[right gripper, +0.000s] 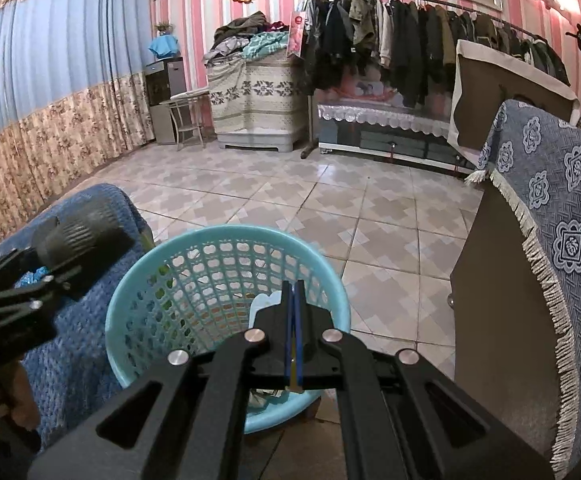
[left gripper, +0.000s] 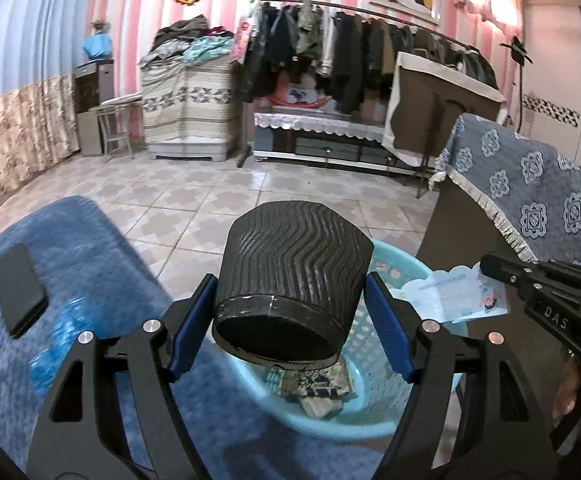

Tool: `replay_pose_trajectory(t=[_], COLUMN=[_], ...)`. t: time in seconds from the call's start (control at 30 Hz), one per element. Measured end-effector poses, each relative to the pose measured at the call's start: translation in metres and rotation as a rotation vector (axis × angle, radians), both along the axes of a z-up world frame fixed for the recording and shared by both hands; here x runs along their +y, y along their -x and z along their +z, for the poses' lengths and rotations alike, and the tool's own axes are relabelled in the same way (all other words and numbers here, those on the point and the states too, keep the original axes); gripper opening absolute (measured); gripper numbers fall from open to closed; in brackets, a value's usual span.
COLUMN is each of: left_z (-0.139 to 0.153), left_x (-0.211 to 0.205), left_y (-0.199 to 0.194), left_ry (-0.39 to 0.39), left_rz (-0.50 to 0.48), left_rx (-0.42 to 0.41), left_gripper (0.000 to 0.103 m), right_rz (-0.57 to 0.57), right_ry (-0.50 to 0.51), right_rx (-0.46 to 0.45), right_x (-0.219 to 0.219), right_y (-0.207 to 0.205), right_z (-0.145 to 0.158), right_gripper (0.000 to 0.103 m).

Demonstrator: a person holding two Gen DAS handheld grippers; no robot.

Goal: Collect trash
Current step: 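Carry the cylinder and paper over the blue basket and open both tools, then move both open tools back over the blanket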

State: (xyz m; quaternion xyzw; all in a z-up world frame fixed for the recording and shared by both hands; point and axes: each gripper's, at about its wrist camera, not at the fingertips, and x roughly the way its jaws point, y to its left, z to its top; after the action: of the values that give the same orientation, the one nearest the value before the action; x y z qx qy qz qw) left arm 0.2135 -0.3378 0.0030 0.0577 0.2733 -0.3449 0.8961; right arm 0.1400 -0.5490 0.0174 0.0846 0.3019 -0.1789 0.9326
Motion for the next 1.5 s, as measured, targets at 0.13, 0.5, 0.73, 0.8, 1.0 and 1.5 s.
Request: replay_pose_trajectory(t=[0.13,0.5,0.73,0.8,1.0,1.5], left_z=[-0.005,0.013,0.027,0.029,0.029,0.047], left_x=[-0.019,-0.014,0.026,0.036,0.066,0.158], left_y=[-0.01,-0.035,-0.059,-0.06,-0.053,-0.022], left_ry=[-0.008,-0.022,0.016,0.007,-0.038,0.004], left_rz=[-0.027,0.063,0.16,0.179,0.239,0.352], left_rx=[0.017,-0.045,-0.029,-0.039,-0.068,-0.063], left_gripper=[0.073,0.097,0.097,0.097,0.098,0.098], right_rz=[0.0,0.018,0.027,0.033,0.051,0.045], right_ry=[-0.009,-0.017,-0.029,-0.034,-0.021,0.042], right_rx=[0.007,0.023,0.035,0.043,0.05,-0.033], right_x=[0.002,0.006,0.015,0.019,0.032,0.06], right_y=[-0.002,-0.016,-0.029,-0.036,-0.054,-0.049], right_z=[-0.004,-0.01,-0.016,-0.019,-0.025,-0.003], right_gripper=[0.001,0.001,0.001,0.001,0.01,0.097])
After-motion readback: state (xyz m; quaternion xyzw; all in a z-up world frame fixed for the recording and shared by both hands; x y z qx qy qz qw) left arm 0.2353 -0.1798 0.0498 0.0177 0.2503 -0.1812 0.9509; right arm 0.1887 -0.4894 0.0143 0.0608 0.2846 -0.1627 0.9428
